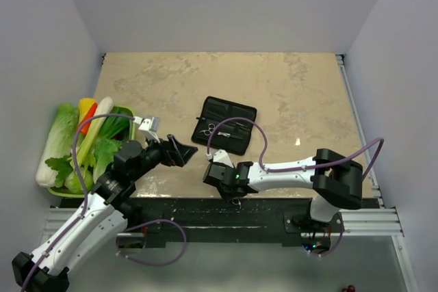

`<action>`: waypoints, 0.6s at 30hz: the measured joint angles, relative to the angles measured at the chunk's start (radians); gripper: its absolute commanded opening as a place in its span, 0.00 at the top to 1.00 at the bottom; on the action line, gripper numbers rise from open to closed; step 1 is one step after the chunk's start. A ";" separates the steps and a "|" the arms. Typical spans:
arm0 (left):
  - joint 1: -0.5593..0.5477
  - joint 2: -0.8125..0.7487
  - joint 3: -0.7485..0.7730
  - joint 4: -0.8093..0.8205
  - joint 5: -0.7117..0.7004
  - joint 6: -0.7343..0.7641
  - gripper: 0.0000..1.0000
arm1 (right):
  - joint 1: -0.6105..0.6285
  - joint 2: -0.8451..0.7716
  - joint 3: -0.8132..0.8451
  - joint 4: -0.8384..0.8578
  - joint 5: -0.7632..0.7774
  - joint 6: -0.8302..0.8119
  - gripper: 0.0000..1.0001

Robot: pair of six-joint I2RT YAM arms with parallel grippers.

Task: Sort the hair-cutting tools
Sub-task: Pick up the scissors from the center of the board.

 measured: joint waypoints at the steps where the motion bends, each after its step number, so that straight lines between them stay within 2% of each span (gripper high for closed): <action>1: 0.000 -0.002 0.000 -0.001 0.000 0.000 0.00 | 0.004 0.007 0.007 -0.004 0.002 0.000 0.64; 6: 0.000 0.000 0.000 -0.002 0.000 -0.001 0.00 | 0.041 0.035 0.039 -0.035 -0.005 -0.005 0.74; 10: 0.000 0.012 0.000 -0.002 -0.002 0.000 0.00 | 0.048 0.053 0.059 -0.067 0.000 -0.023 0.88; 16: 0.000 0.023 0.000 -0.006 -0.012 0.000 0.00 | 0.045 0.113 0.131 -0.134 -0.003 -0.065 1.00; 18: 0.000 0.022 0.000 -0.011 -0.020 0.000 0.00 | 0.041 0.116 0.136 -0.138 -0.005 -0.077 1.00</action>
